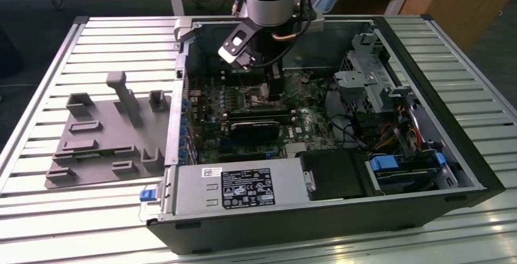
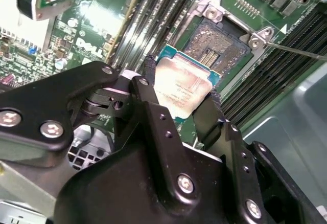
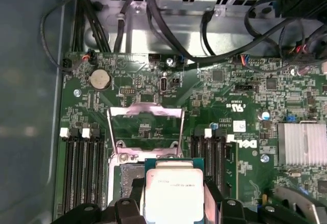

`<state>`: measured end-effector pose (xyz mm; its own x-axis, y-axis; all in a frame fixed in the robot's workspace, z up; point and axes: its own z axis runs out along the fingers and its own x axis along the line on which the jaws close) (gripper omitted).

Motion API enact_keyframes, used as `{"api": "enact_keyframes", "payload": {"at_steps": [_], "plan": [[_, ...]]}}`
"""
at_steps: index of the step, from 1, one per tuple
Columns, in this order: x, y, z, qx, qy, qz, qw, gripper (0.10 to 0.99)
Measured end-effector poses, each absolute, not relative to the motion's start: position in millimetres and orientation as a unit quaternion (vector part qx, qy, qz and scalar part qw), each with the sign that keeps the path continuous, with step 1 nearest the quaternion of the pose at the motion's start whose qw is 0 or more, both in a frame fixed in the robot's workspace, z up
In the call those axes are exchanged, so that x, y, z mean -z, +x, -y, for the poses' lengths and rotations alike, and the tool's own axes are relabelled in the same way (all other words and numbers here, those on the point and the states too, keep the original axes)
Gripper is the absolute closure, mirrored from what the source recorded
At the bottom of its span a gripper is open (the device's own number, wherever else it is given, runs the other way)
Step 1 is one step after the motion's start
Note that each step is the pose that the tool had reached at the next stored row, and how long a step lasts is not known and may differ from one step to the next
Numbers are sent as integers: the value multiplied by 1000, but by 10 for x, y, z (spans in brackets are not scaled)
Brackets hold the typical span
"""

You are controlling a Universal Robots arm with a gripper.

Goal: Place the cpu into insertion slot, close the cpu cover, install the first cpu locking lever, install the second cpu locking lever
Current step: 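Place the cpu into insertion slot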

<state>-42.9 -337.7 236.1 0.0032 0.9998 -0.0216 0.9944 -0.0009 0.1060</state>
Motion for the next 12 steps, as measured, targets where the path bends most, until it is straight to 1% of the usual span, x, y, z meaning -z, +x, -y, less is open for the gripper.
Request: {"api": "enact_keyframes", "payload": {"at_steps": [12], "plan": [[-2276,-534,3276,-25,712,-700,50,545]]}}
